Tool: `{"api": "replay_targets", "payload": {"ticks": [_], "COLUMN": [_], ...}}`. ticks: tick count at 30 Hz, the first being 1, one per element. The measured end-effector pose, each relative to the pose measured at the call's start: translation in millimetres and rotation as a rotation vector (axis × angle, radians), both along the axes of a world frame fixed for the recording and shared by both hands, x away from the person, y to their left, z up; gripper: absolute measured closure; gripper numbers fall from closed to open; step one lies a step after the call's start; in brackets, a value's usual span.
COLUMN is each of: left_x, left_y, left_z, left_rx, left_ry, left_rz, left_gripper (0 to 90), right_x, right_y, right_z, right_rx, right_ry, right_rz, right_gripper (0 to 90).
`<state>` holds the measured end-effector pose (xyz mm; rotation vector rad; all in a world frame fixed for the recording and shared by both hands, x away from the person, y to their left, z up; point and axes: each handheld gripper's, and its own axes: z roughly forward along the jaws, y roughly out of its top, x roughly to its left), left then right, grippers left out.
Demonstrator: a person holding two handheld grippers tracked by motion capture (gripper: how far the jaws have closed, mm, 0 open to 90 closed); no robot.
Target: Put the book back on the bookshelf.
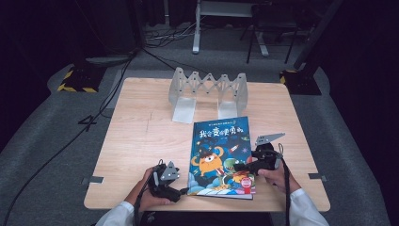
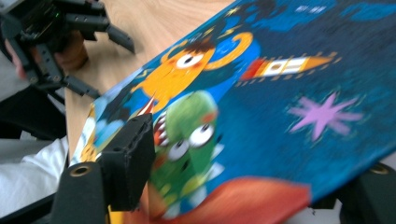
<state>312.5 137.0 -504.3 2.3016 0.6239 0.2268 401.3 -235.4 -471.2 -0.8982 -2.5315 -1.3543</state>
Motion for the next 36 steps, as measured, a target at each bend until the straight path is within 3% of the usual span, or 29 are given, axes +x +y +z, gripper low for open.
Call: {"api": "replay_targets", "payload": {"ticks": [3,9,20,30,36], "left_x": [0.6,1.0,1.8,6.5,12.0], "left_y": [0.1,0.2,0.2,-2.9,-8.8], "left_z": [-0.1,0.0,0.1,2.8,9.0], "left_rx": [0.001,0.003,0.004,0.023,-0.04], "left_ry": [-0.001,-0.002,0.002,0.023,0.049], "left_rz": [-0.004,-0.008,-0.006,-0.022,-0.038], "left_gripper": [19.5,19.3,18.2,16.2,16.0], "right_x": [5.1,0.1,-16.5,-40.6,-47.7], "right_y": [-3.8,-3.4,-1.4,-3.6,-4.4], "right_z": [-1.4,4.7,14.1,27.0,29.2], "right_rx": [0.066,0.145,0.127,0.105,0.102], "right_ry": [0.013,-0.042,-0.155,-0.297,-0.349], "right_rz": [-0.007,0.03,0.017,0.005,0.004], "right_gripper": [41.2,51.9,51.8,51.8,51.8]}}
